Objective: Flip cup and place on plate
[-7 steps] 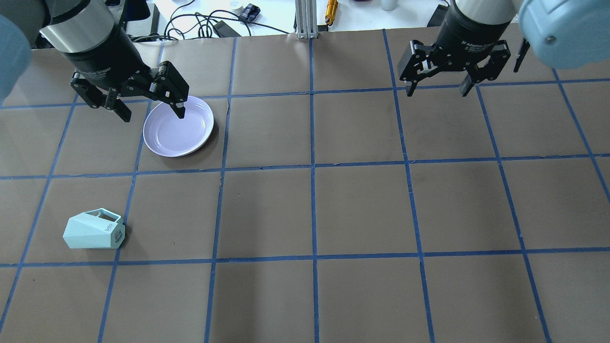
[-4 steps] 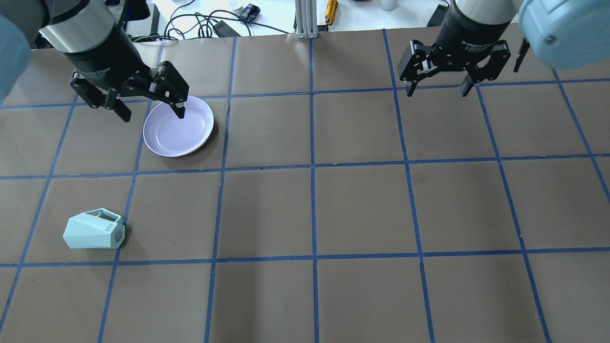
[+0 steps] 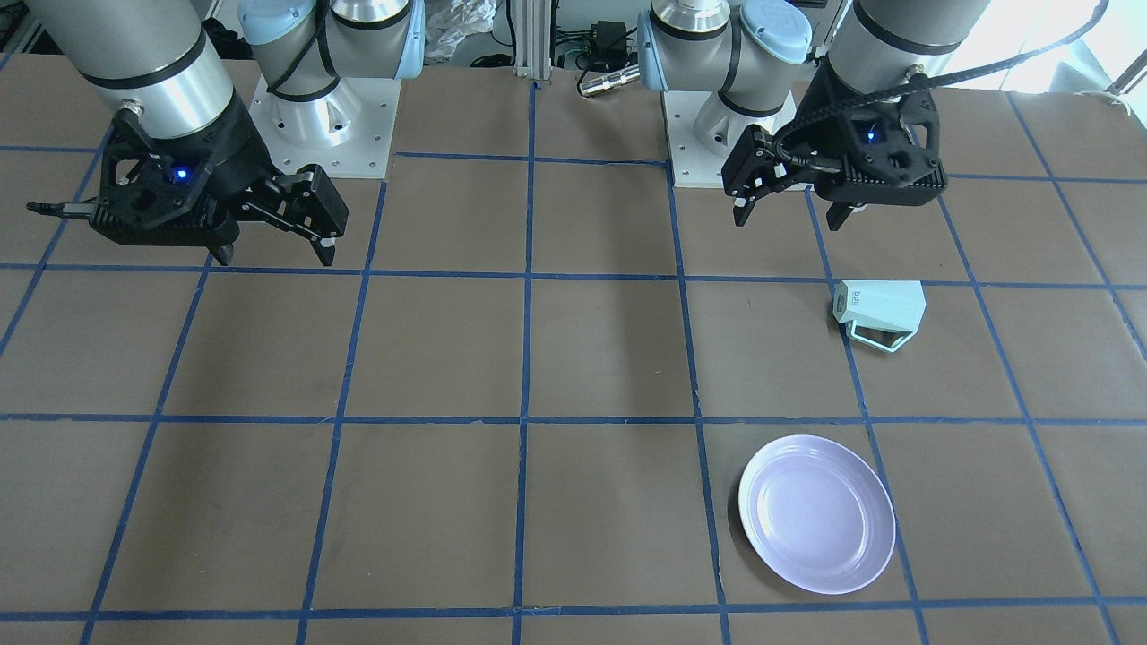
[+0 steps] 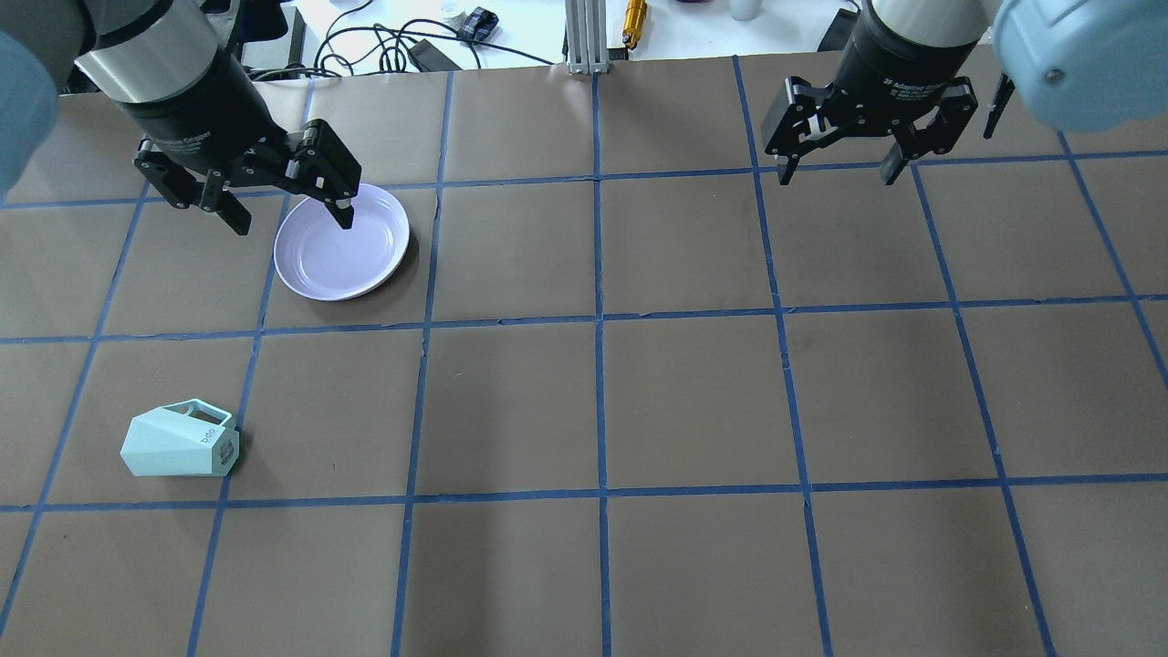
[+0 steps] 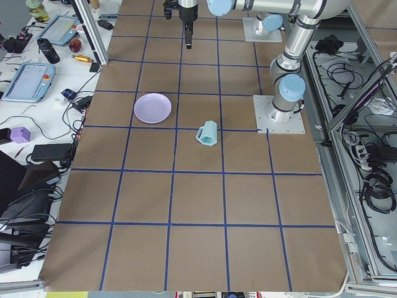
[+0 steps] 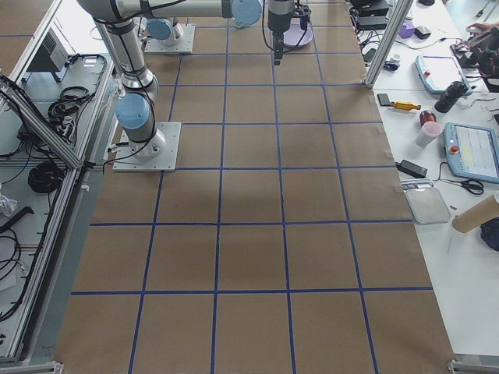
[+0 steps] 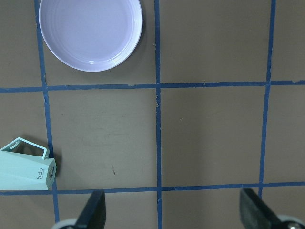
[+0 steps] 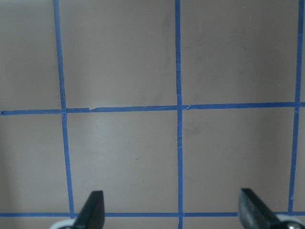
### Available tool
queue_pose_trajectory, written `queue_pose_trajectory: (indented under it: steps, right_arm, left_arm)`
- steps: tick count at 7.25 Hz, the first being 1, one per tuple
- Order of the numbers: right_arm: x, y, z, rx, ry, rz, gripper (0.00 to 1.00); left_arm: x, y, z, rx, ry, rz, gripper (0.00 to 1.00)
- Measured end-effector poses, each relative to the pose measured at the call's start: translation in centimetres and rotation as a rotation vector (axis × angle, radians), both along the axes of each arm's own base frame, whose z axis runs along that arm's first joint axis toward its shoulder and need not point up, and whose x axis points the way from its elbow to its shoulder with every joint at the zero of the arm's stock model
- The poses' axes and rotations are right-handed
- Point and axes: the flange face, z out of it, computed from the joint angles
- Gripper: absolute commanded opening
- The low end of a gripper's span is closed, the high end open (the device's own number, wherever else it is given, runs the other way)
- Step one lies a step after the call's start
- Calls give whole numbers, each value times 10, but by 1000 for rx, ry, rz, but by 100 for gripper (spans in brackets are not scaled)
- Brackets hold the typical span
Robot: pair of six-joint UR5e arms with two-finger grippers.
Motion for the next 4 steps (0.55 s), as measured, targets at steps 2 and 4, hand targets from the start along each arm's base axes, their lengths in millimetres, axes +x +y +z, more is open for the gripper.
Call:
queue_pose_trajectory:
  steps: [2, 4]
  right_arm:
    - [0, 0, 0, 0, 0, 0, 100]
    - [0, 0, 0, 0, 0, 0, 100]
  left_arm:
    - [1, 3, -3, 10, -2, -8, 100]
    - [13, 4, -11, 23, -10, -10, 100]
